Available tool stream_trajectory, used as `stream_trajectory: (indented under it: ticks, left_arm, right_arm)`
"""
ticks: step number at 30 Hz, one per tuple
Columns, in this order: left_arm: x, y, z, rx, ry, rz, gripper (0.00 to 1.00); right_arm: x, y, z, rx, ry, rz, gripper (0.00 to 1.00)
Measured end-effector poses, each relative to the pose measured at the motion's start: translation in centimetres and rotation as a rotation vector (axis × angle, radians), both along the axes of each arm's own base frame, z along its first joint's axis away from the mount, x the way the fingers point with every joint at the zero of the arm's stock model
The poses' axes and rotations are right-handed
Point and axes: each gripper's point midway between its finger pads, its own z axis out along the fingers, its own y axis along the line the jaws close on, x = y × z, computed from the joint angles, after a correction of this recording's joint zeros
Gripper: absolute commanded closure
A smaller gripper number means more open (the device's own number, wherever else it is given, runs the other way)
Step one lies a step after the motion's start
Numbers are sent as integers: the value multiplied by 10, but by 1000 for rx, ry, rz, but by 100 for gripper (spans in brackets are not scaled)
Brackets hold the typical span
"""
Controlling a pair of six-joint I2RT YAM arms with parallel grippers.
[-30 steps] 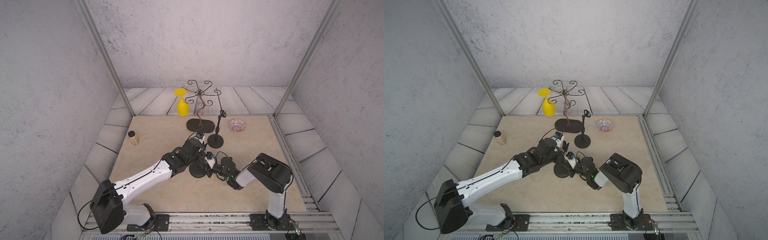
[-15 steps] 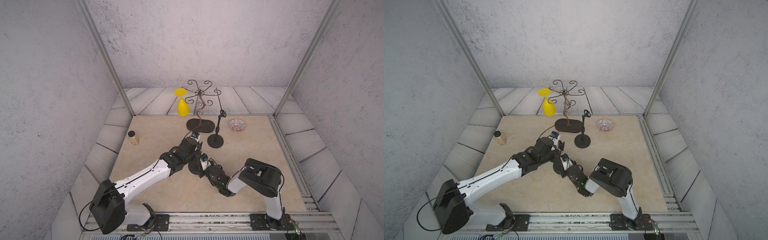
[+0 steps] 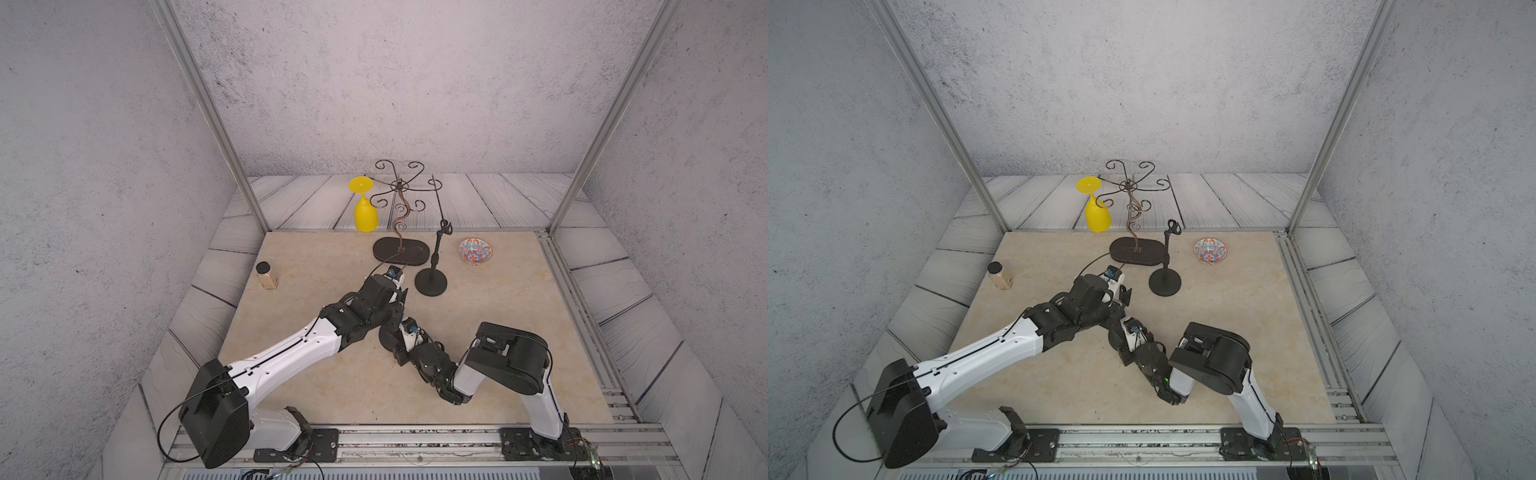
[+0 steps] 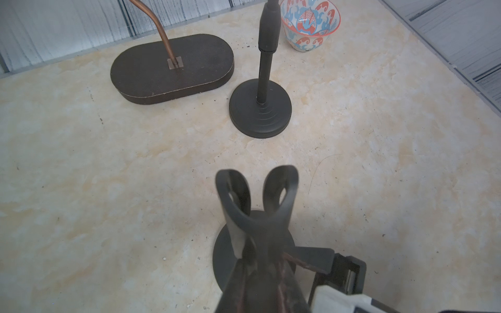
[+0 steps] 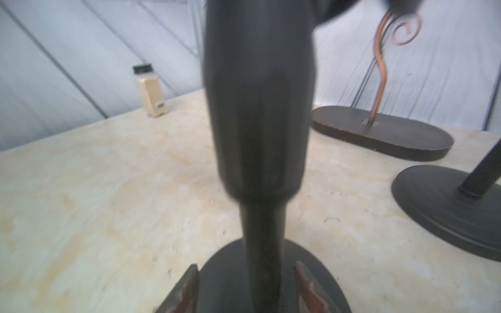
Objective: Assemble a microphone stand
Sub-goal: Hold the microphone stand pole at the microphone stand base.
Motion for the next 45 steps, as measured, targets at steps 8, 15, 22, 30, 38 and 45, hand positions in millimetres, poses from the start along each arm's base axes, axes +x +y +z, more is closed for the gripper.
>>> stream_trajectory:
  ticks: [8, 15, 22, 30, 38, 45]
  left_arm:
    - [6, -8, -1, 53, 15, -36, 95]
    - [7, -12, -2, 75, 19, -51, 95]
    - [7, -12, -2, 76, 21, -52, 95]
    - [11, -9, -2, 84, 8, -35, 95]
    - [12, -1, -3, 71, -15, 12, 96]
    - [12, 8, -4, 65, -27, 47, 96]
  right_arm:
    - [5, -36, 10, 44, 74, 225, 47]
    - [15, -25, 22, 63, 74, 365, 60]
    - [19, -6, 33, 54, 45, 441, 81]
    - [25, -1, 32, 46, -1, 410, 100]
    - [29, 10, 32, 59, -125, -15, 100]
    - [24, 21, 29, 75, -115, -126, 49]
